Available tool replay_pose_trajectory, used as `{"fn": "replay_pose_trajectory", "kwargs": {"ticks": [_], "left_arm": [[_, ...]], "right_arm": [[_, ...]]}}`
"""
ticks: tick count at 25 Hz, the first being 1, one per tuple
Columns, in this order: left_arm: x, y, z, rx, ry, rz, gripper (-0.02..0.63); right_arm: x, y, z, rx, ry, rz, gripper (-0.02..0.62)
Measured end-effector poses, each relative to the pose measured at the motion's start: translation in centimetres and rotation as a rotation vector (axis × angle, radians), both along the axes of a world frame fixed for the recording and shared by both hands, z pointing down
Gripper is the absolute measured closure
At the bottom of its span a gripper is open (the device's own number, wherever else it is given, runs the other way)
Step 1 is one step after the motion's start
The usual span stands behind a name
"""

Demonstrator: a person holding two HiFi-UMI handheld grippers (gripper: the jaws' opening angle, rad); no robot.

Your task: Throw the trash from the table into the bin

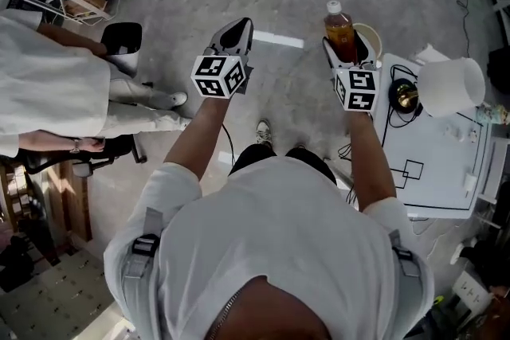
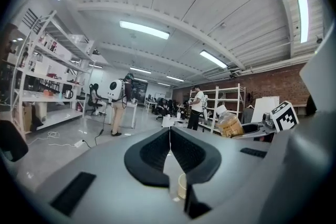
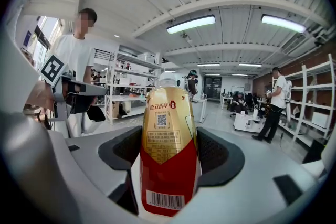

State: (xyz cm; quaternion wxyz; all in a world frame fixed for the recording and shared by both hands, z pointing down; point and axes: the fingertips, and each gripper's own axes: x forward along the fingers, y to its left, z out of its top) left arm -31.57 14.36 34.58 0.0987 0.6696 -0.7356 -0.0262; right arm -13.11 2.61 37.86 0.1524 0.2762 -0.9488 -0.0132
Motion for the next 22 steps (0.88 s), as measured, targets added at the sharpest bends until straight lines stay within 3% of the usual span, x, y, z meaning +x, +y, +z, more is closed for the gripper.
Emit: {"fn": "replay_pose_trajectory", "kwargs": {"ticks": [4,11,22], "left_arm": [[-3.0,-3.7,0.4,-0.001,0.006,0.078,0.594],[-4.7,-9.4,3.1,-0.035,0.025,0.186,0.594],[-3.0,-22.2,9.9,-0.116,0.051,0.249,0.594]], "right_arm": [[-1.7,-2.7,0.8,-0.001,0.017,0.091,0.264],[-2.3,-6.9,4.0,-0.043,0.055,0.213,0.264],[-0.9,-18.2,11.3,-0.112,0.068,0.303,0.264]]}}
